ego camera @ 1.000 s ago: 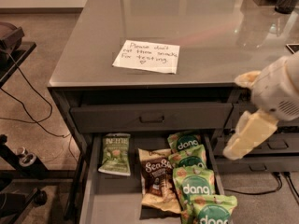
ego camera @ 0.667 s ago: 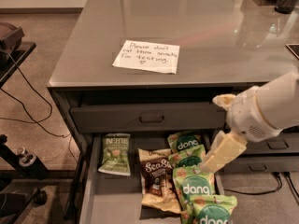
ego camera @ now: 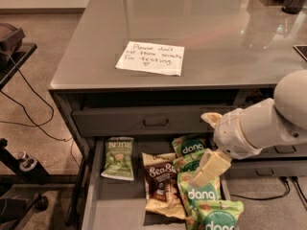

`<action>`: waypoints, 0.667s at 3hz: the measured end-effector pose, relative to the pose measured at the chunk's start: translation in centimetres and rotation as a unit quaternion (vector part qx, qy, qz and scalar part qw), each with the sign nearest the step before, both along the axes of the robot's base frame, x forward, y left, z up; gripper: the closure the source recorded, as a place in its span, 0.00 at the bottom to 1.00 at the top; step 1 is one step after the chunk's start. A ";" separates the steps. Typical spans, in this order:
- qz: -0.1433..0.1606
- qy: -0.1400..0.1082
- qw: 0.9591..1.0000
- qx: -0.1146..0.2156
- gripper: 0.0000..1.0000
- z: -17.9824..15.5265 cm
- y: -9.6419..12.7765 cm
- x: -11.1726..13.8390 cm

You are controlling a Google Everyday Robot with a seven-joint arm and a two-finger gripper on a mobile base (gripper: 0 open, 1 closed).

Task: Pick brown chip bag from middle drawer and place on counter

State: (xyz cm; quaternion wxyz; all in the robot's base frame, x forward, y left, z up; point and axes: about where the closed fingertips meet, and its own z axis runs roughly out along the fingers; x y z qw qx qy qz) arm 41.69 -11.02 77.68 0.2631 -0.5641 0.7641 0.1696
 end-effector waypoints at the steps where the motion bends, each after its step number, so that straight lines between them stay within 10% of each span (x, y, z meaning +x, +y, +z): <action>1: 0.007 -0.004 1.000 0.017 0.00 -4.8 0.1 0.4; 2: 0.019 -0.020 0.999 0.040 0.00 -9.9 0.5 2.1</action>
Offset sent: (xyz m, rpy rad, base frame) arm 0.0451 0.0081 -0.1697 0.1460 -0.0795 0.0611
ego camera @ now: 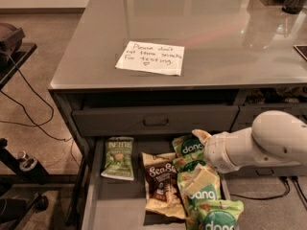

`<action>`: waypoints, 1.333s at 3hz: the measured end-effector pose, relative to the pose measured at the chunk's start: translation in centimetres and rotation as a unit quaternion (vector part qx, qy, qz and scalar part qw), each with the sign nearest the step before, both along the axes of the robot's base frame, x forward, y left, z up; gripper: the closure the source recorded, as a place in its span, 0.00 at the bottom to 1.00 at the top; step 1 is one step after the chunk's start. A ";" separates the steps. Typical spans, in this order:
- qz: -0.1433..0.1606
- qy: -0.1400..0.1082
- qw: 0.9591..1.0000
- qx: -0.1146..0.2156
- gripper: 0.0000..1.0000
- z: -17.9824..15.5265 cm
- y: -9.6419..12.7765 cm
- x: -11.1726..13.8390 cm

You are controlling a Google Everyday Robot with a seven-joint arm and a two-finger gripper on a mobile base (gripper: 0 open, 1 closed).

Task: Pick brown chip bag from middle drawer and place on counter

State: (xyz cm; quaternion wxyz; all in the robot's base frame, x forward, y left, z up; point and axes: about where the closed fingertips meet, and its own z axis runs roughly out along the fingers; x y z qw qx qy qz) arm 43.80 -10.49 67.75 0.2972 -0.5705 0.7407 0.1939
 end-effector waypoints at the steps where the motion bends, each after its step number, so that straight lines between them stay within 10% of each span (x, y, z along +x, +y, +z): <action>1: 0.028 -0.008 0.999 0.025 0.00 -4.7 2.1 1.7; 4: 0.075 0.001 0.997 0.032 0.00 -12.3 5.5 2.3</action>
Offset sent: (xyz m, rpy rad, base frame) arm 0.0363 0.0863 -0.1395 0.0984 0.0244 0.2420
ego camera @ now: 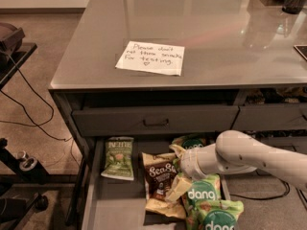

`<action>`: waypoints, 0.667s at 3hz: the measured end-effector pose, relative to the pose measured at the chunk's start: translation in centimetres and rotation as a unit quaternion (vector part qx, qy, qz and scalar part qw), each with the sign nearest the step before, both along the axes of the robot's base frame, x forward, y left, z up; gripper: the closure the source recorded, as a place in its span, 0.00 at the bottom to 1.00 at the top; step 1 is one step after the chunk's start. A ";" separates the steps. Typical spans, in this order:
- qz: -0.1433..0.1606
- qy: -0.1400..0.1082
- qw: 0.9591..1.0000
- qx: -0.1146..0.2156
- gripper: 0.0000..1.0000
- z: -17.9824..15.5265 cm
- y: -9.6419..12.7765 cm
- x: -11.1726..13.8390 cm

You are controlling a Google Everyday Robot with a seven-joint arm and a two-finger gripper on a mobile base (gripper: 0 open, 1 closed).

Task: Pick brown chip bag from middle drawer and place on counter

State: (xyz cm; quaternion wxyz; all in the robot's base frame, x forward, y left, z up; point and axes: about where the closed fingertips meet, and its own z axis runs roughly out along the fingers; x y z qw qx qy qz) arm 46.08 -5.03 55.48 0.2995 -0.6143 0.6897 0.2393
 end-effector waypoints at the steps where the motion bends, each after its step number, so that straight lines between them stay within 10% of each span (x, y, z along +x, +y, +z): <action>1: 0.012 -0.007 1.000 -0.014 0.00 -3.0 1.0 0.1; 2: 0.029 -0.009 0.999 -0.036 0.00 -5.7 2.4 0.2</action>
Offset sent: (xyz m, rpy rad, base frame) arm 0.0058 0.0403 -0.0878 -0.1257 -0.0306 0.0974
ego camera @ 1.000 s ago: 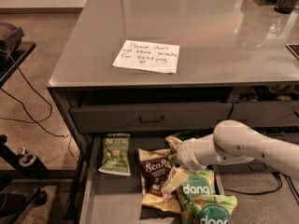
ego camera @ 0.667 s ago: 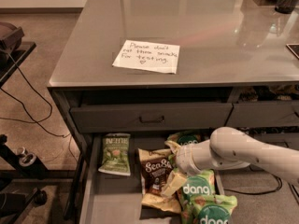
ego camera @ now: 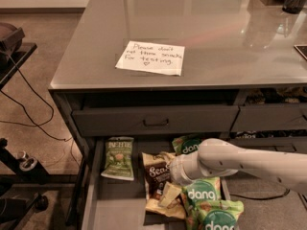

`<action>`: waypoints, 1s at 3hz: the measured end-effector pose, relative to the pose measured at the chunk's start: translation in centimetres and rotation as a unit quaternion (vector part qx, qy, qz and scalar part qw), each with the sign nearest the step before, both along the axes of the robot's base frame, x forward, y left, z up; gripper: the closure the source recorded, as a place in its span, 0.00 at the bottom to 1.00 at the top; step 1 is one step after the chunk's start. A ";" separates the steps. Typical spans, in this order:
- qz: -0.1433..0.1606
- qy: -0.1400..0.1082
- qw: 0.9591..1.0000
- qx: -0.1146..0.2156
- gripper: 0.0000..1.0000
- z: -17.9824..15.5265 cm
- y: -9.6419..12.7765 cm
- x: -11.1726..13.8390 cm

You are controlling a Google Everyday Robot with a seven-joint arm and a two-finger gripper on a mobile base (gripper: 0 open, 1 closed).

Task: Pick brown chip bag from middle drawer and place on counter

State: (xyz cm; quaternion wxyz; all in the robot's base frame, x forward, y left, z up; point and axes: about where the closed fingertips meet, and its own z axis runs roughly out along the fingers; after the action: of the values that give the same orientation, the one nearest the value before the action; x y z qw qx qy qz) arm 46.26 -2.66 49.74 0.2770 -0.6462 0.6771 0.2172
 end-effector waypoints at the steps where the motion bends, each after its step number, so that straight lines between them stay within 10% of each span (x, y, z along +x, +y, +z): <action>1: 0.013 0.009 1.000 -0.020 0.00 -2.5 1.2 0.1; 3: 0.024 0.033 0.998 -0.051 0.00 -7.4 1.6 0.5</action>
Offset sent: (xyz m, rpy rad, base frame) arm 0.0069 0.0242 -0.0790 -0.1120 0.0713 0.0595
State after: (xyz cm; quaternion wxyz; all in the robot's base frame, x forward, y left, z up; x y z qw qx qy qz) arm 46.71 -1.06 42.37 0.2159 -0.6681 0.6801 0.2108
